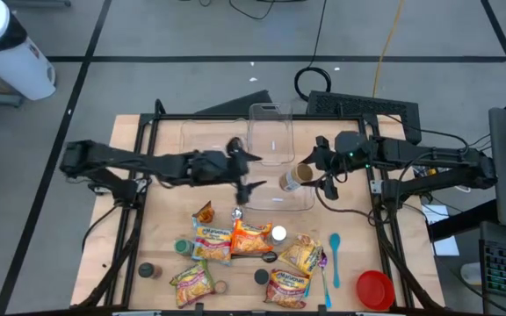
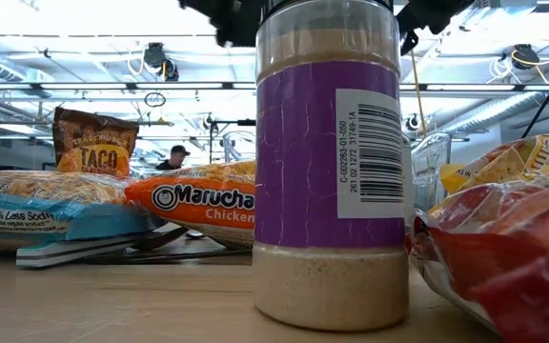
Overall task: Pick & Place Food Item
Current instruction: Put the gold seasoning bottle into the top left transparent container
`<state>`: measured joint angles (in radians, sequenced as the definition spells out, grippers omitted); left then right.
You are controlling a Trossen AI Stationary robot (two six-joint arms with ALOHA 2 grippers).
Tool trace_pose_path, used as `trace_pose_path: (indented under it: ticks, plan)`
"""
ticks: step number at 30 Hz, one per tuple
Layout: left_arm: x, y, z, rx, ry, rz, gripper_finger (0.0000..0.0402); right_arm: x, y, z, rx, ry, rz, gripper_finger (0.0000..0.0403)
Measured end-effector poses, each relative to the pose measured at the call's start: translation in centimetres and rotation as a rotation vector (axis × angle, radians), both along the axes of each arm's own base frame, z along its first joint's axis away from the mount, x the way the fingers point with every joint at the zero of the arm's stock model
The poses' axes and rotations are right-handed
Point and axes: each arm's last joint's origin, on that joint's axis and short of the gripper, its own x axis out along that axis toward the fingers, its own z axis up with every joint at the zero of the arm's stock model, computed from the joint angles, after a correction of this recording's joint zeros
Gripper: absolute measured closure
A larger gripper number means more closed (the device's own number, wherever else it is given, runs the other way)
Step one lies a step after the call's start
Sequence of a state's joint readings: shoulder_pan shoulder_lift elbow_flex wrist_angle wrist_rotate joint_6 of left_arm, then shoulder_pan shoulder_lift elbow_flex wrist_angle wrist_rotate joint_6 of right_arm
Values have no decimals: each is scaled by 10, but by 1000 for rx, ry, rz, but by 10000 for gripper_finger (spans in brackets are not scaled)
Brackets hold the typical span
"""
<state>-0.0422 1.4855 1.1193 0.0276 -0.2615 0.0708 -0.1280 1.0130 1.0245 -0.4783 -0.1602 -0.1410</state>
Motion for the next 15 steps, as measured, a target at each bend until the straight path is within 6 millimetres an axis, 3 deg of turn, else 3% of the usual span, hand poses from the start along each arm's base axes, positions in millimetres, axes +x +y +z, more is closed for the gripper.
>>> trace_pose_path:
  ticks: [7, 15]
  plan:
    - [46, 0, -22, -35, -49, -84, 66, 1, 0, 2, -25, -23, 11, 134]
    - [57, 1, -35, -126, -57, -132, 65, 3, -1, 5, -60, -66, 27, 130]
